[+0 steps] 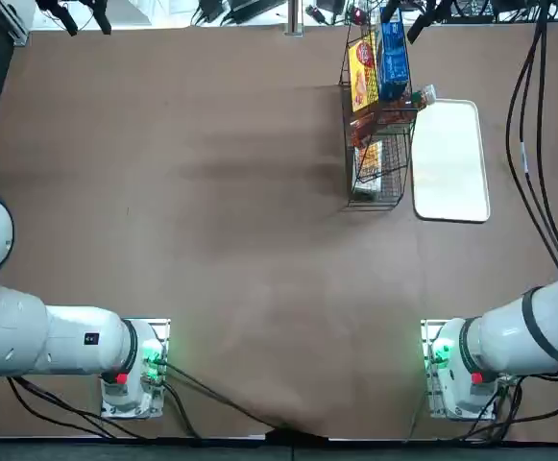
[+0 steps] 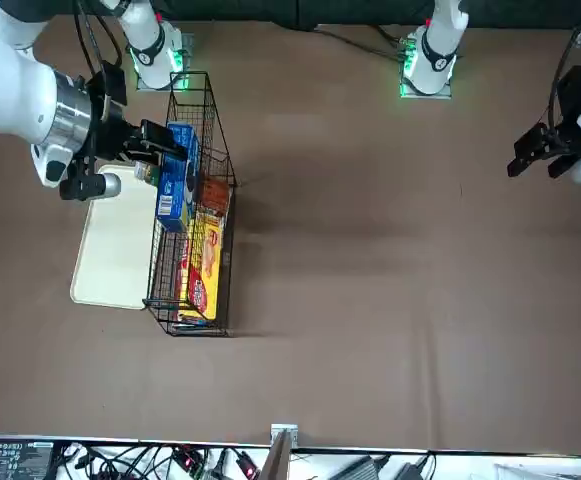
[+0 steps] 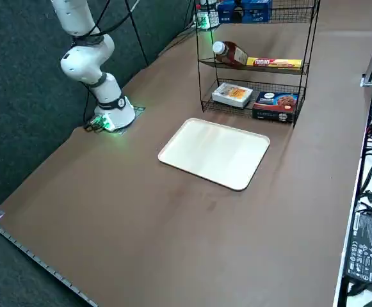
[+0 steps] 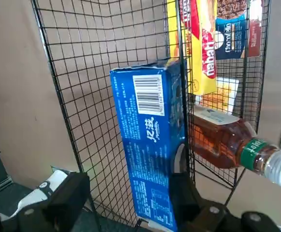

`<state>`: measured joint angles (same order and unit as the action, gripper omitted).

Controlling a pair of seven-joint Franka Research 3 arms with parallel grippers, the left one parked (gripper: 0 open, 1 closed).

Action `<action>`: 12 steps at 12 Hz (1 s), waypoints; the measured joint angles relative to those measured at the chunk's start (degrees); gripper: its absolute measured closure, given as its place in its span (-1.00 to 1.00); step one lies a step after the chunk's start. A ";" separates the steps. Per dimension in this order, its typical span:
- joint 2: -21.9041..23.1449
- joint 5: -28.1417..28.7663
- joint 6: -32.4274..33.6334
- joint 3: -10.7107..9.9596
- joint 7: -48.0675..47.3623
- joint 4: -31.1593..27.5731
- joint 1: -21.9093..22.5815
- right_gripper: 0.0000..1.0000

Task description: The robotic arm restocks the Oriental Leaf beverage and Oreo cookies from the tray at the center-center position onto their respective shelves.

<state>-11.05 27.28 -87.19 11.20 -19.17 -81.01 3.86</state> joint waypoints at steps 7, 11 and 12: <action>2.04 -8.31 -0.01 -1.75 1.35 1.22 -1.94 -1.00; 3.56 -19.47 -0.08 -1.86 1.67 1.27 -2.99 -1.00; 3.91 -21.70 -0.08 -1.87 2.40 1.27 -3.32 -1.00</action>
<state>-7.14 5.58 -87.26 9.33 -16.77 -79.74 0.54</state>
